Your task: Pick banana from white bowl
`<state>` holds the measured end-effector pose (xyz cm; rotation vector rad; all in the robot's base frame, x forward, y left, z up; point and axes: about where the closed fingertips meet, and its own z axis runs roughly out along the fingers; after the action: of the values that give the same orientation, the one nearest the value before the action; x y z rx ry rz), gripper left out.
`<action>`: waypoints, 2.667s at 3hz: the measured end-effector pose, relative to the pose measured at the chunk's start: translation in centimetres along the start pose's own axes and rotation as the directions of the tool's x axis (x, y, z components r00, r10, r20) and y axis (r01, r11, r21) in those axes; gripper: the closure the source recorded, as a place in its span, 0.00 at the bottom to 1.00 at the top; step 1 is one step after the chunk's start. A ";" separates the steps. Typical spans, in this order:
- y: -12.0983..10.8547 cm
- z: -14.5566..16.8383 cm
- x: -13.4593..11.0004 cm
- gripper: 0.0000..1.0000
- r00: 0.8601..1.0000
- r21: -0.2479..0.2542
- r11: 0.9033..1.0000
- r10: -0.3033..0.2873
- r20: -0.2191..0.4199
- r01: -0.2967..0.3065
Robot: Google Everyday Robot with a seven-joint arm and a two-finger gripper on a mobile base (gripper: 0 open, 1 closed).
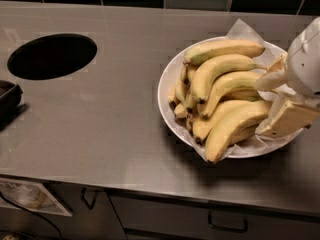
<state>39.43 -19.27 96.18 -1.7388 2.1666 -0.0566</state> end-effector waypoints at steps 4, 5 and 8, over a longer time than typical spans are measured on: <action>-0.4 3.3 1.1 0.49 0.999 -0.013 1.000 0.025 -0.040 -0.026; -0.4 3.3 1.1 0.68 0.999 -0.012 1.000 0.025 -0.040 -0.026; -0.6 -1.8 1.4 1.00 0.988 0.080 0.996 0.023 0.152 -0.036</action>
Offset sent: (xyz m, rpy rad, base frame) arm 0.0067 -0.0060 -0.0296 -0.0332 0.0387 -0.0288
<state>39.25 -21.05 97.67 -1.6110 2.0511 -0.0068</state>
